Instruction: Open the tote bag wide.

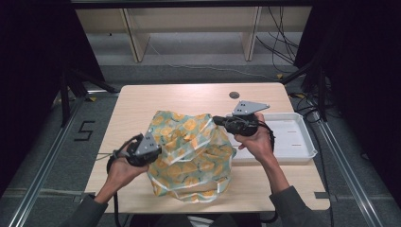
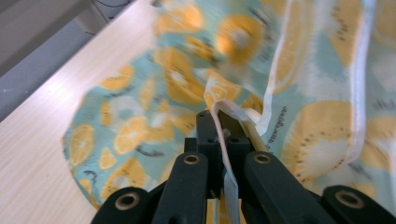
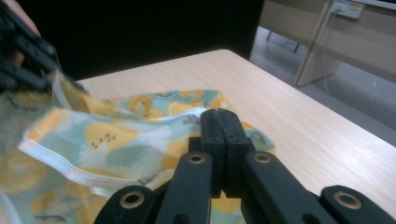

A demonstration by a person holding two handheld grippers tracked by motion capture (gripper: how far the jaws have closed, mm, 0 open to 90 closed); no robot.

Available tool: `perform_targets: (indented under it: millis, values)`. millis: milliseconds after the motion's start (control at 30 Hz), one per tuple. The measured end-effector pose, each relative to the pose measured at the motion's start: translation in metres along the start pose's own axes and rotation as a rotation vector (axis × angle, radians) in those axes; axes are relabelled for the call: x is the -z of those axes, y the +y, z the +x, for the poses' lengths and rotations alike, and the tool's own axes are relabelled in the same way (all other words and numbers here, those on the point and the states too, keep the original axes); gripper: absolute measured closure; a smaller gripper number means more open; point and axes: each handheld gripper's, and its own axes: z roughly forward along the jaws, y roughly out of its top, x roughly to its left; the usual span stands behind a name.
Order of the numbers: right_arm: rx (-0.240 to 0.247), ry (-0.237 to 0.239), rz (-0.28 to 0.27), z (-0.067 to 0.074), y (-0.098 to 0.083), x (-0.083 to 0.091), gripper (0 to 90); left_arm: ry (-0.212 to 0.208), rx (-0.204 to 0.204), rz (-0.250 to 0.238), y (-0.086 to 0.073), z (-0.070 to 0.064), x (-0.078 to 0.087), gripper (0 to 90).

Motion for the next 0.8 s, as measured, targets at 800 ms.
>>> perform_targets:
  millis: [800]
  values:
    - [-0.031,-0.226,0.34,-0.039,-0.056,-0.048,81.3,-0.006,0.271,0.16,-0.034,0.064,-0.077,82.8]
